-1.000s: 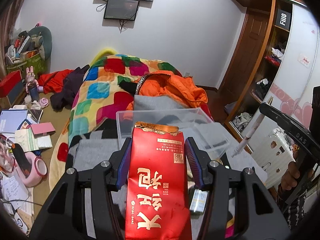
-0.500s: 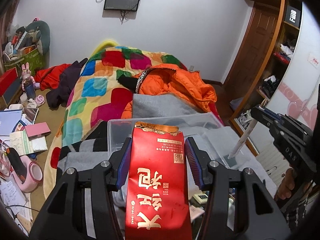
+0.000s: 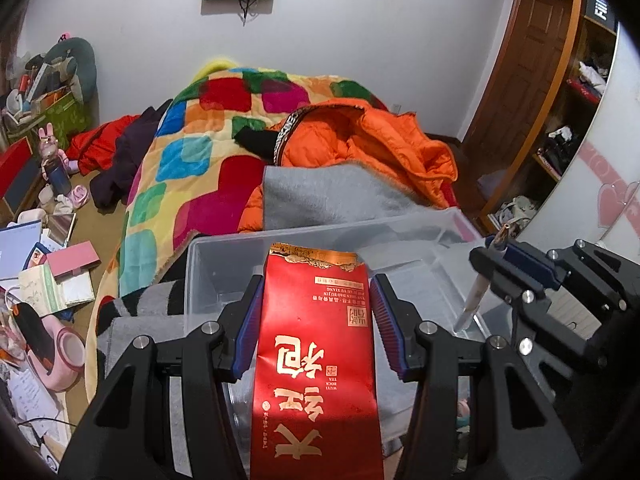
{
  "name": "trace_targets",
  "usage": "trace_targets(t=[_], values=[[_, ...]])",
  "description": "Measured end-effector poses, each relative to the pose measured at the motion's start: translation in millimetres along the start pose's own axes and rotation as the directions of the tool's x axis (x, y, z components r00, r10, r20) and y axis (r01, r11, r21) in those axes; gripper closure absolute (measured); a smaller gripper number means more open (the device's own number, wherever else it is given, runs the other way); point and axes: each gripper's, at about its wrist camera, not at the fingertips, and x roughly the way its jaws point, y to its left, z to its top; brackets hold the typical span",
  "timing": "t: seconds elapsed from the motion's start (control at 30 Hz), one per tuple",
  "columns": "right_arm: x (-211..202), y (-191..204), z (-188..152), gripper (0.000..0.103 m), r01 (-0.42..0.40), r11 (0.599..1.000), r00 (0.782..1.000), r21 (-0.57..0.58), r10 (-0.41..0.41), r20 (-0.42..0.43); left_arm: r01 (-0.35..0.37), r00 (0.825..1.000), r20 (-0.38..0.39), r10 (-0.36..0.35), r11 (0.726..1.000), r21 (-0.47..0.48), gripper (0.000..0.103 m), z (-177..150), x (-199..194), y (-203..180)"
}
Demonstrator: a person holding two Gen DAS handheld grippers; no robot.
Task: Organize objects
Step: 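Carry the red packet and white pen over the clear box and release both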
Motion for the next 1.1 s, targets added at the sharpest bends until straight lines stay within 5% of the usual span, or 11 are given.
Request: trace_targets(t=[0.53, 0.7, 1.1], values=[[30.2, 11.5, -3.9, 0.089, -0.239, 0.965, 0.965, 0.111, 0.249, -0.084, -0.023, 0.999, -0.047, 0.024, 1.0, 0.02, 0.05, -14.1, 15.7, 6.3], [25.9, 1.2, -12.4, 0.073, -0.279, 0.947, 0.952, 0.158, 0.294, -0.085, -0.011, 0.999, -0.03, 0.011, 1.0, 0.008, 0.041, -14.7, 5.0, 7.9], [-25.3, -31.9, -28.8, 0.045, -0.277, 0.934, 0.959, 0.225, 0.284, 0.001, -0.009, 0.998, 0.061, 0.008, 1.0, 0.011, 0.018, -19.6, -51.2, 3.4]])
